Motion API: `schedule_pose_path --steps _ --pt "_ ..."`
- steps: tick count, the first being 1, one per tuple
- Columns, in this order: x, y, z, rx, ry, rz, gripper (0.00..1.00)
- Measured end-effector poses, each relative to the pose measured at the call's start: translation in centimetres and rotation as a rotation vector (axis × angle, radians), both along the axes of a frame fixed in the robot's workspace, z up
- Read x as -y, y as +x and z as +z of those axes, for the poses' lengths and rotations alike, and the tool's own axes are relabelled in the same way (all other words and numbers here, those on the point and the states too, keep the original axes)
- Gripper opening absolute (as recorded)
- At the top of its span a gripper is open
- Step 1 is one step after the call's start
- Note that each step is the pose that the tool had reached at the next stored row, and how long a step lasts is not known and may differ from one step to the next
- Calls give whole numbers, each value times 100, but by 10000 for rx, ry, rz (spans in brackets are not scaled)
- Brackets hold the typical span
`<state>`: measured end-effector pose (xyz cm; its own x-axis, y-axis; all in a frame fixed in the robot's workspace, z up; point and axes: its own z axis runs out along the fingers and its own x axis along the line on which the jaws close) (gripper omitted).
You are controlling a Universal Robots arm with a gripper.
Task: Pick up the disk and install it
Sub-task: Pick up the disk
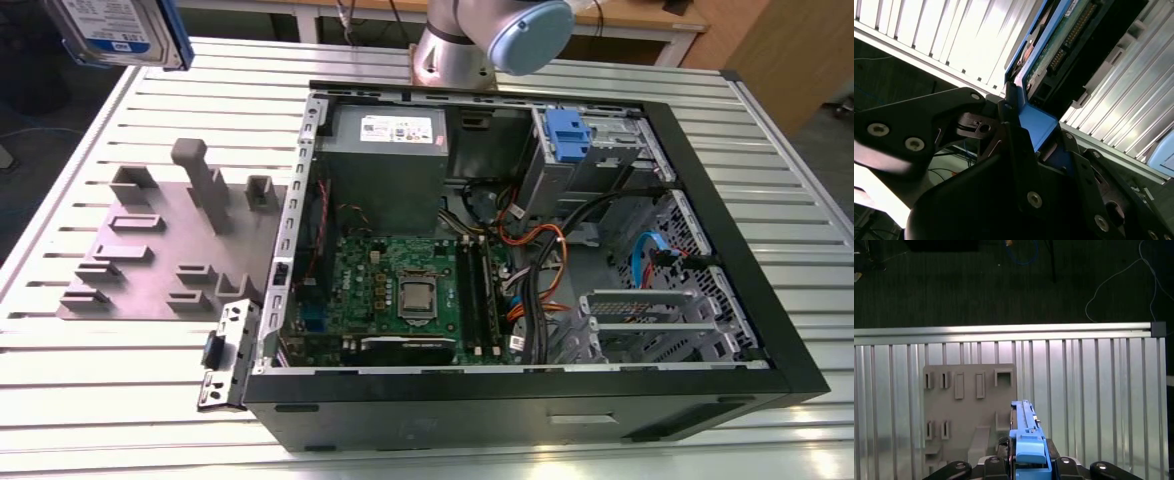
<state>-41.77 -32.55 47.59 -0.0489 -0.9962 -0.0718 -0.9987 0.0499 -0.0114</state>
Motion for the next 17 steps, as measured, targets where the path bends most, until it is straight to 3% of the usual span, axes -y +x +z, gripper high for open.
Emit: schedule_pose_path --steps 9,17 --pt "10 32 0 -1 -1 1 37" --pt "82 32 -1 0 -1 0 37"
